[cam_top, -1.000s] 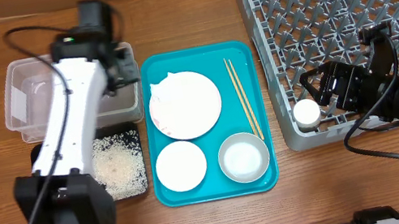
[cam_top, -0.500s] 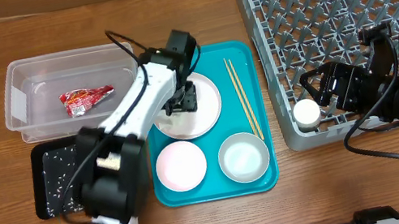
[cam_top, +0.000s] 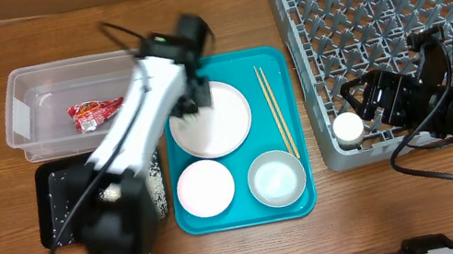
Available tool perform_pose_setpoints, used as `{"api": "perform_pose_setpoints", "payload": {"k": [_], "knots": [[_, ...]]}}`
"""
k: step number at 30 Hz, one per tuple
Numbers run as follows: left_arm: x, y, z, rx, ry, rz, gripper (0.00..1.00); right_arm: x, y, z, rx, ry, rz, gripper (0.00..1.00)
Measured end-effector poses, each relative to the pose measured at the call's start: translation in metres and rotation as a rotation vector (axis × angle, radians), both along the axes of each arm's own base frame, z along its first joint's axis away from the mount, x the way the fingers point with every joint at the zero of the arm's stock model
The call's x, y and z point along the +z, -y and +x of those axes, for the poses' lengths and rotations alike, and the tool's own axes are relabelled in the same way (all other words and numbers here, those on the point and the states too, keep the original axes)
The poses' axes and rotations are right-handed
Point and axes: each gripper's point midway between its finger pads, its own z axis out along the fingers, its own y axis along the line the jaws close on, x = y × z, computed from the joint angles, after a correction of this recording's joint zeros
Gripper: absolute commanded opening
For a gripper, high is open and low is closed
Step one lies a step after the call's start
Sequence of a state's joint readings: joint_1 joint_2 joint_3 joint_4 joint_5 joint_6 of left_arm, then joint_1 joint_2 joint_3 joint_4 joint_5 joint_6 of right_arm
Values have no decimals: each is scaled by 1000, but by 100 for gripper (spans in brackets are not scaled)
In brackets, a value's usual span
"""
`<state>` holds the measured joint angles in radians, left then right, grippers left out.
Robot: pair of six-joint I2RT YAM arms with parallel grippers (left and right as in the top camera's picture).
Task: Sort waste into correct bins and load items into the dishwasher
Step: 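Drop the tissue and red wrapper into the clear plastic bin, left gripper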
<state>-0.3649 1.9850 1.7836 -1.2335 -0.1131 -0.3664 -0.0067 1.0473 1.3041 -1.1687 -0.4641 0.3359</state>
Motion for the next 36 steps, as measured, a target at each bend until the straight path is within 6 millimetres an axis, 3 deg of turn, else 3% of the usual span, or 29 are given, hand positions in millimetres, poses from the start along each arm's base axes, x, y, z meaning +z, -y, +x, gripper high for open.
{"api": "perform_pose_setpoints", "payload": {"k": [2,4,5,6,7,10,12,16,20,22,27,31,32,36], "knots": [[43,-23,12,60,116,-29,4,0,0,0,0,0,0,89],[70,-52,19,130,190,-39,4,0,0,0,0,-3,0,89],[77,-67,21,166,210,-37,11,0,0,0,0,-2,0,89],[79,-87,24,213,220,-28,31,0,0,0,0,-3,0,89],[77,-101,27,245,219,-21,64,0,0,-1,0,-3,-1,89],[52,-135,35,326,168,-5,85,0,0,0,0,-2,0,89],[32,-144,35,344,113,-24,88,0,0,0,0,-2,0,89],[21,-146,26,337,47,-62,88,0,0,-1,4,0,-4,89],[41,-136,11,306,43,-83,89,0,0,0,7,3,-7,89],[63,-128,2,277,78,-92,89,0,0,0,10,4,-8,89],[146,-103,-35,182,261,-130,91,0,0,0,13,10,-12,89],[199,-102,-79,162,383,-158,94,0,0,1,20,17,-18,89],[209,-104,-89,159,407,-161,100,0,0,1,23,19,-20,89],[224,-106,-117,152,441,-165,100,0,0,1,33,26,-32,90]]}}
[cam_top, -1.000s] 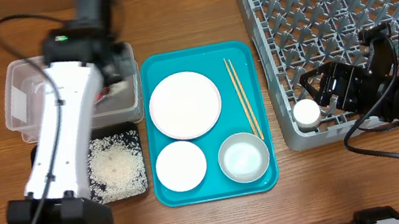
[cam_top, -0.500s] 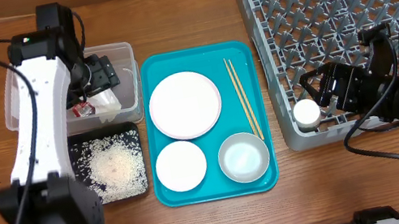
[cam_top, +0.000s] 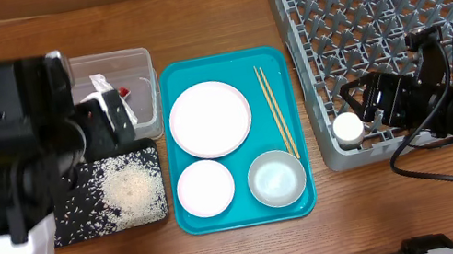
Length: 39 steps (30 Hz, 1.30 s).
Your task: Sort waste into correct bins and load items into the dishwasher
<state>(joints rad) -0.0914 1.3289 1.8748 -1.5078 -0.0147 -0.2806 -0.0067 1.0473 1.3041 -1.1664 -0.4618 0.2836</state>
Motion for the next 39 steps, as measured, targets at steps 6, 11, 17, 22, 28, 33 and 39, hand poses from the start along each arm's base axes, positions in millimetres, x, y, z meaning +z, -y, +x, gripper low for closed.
{"api": "perform_pose_setpoints", "payload": {"k": [6,11,17,22,28,33,39], "knots": [[-4,-2,-25,-6,-55,9,100,-1,1,0,1,3,-10,92],[-2,-4,-31,-11,-50,17,100,-1,1,0,7,7,-16,100],[-3,-4,-34,-14,-57,20,100,-1,1,0,4,6,-16,100],[-3,-4,-33,-14,-61,20,100,-1,1,0,4,6,-16,100],[-6,-3,-31,-16,-72,22,100,-1,1,0,4,6,-16,100],[-2,-3,-35,-20,-54,23,100,-1,2,0,4,6,-17,100],[41,-9,-31,-20,240,67,100,-1,1,0,4,7,-16,100]]}}
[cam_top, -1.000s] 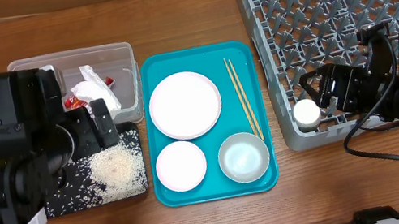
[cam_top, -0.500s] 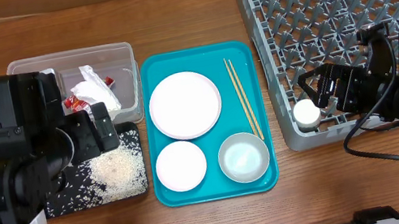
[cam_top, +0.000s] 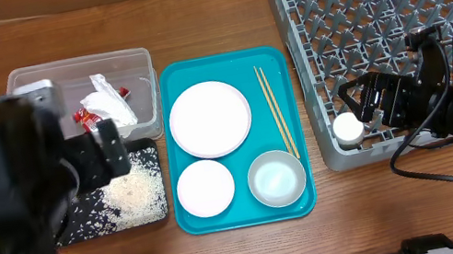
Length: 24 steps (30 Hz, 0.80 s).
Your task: Sort waste into correct bins and load items into the dishwasher
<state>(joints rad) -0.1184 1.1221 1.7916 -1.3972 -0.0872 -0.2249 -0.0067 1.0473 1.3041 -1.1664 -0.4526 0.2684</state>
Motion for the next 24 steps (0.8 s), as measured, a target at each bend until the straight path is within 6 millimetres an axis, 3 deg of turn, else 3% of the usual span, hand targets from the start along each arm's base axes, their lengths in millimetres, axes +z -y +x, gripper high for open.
{"api": "perform_pose_setpoints", "payload": {"k": [3,6,8,14,19,24], "knots": [[18,-4,-8,-4,184,18,100,0,0,0,0,0,-1,100],[7,-7,-23,-8,294,25,100,0,0,0,0,-1,0,100],[-13,-8,-30,-12,325,31,100,0,0,0,0,-1,-1,100],[-85,-4,-27,-31,471,18,100,0,0,0,0,-1,-1,100],[-130,4,-25,-69,601,-14,100,0,0,0,0,0,-1,100],[-185,14,-19,-119,589,-36,100,0,0,0,1,0,-1,100]]}}
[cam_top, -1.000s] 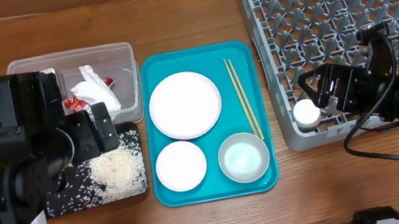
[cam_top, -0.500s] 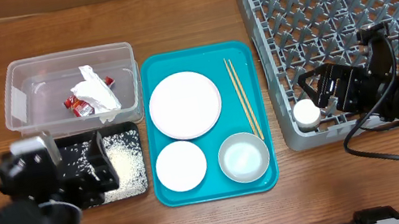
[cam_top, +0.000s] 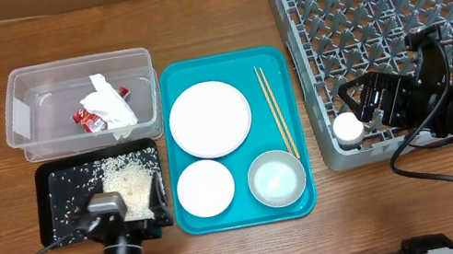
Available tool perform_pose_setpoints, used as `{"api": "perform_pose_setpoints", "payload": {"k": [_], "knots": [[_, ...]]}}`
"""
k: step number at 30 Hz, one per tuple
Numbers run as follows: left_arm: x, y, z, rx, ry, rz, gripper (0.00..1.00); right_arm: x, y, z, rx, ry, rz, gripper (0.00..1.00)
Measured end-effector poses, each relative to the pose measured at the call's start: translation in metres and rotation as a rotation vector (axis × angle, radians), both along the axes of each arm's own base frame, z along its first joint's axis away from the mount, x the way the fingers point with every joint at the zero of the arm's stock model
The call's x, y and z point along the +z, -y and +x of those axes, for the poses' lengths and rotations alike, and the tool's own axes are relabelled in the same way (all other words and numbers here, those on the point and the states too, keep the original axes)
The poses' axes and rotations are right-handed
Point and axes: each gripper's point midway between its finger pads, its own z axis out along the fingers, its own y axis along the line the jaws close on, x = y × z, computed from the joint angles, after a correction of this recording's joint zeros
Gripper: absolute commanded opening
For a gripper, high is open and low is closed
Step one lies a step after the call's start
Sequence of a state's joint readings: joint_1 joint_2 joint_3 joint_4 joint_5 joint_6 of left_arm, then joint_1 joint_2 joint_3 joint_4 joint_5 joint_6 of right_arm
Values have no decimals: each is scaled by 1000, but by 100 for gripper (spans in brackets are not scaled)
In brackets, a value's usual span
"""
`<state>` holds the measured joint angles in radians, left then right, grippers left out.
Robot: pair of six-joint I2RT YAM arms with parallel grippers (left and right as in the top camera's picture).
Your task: Sort waste into correct bins and load items into the dishwasher
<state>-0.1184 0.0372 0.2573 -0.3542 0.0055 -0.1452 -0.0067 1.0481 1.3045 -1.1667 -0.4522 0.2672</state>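
Note:
A clear plastic bin (cam_top: 18, 112) at the upper left holds a red wrapper (cam_top: 90, 119) and a crumpled white napkin (cam_top: 111, 105). On the teal tray (cam_top: 247, 214) lie a large white plate (cam_top: 210, 119), a small white plate (cam_top: 205, 188), a pale bowl (cam_top: 277, 179) and chopsticks (cam_top: 276, 111). The grey dish rack stands at the right, with a white cup (cam_top: 348, 129) in its near left corner. My right gripper (cam_top: 365, 108) is open just beside the cup. My left gripper (cam_top: 126, 218) is drawn back low over the black tray; its fingers are not readable.
A black tray (cam_top: 55, 190) with scattered rice (cam_top: 128, 180) sits in front of the clear bin, left of the teal tray. The right arm's body overhangs the rack's near right side. Bare wooden table lies behind the trays.
My left arm has pulled back from over the bin and black tray to the table's near edge. The bin, with napkin and wrapper, is now in full view. The right arm has not moved.
First my left gripper was reaching onto the large white plate while the bin held only the red wrapper. Then the arm was over the bin, with a white napkin inside. It then stood over the black tray, and now rests at the front. The right gripper stayed by the cup.

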Motion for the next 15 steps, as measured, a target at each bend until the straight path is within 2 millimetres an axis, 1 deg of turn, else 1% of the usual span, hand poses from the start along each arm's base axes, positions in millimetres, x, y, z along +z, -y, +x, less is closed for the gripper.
{"api": "perform_pose_setpoints", "payload": {"k": [3,8,9,11,15], "knots": [[-23,5,4,-25,-27,-1,100,0,0,0,0,-1,1,100],[-54,9,11,-46,-56,-1,100,0,0,0,-1,-1,0,100],[-56,10,11,-47,-57,-1,100,0,0,0,-1,-1,0,100],[-53,10,12,-48,-43,-3,100,0,0,0,0,0,0,100],[-53,10,12,-51,-44,-3,100,0,0,0,0,-1,0,100]]}}
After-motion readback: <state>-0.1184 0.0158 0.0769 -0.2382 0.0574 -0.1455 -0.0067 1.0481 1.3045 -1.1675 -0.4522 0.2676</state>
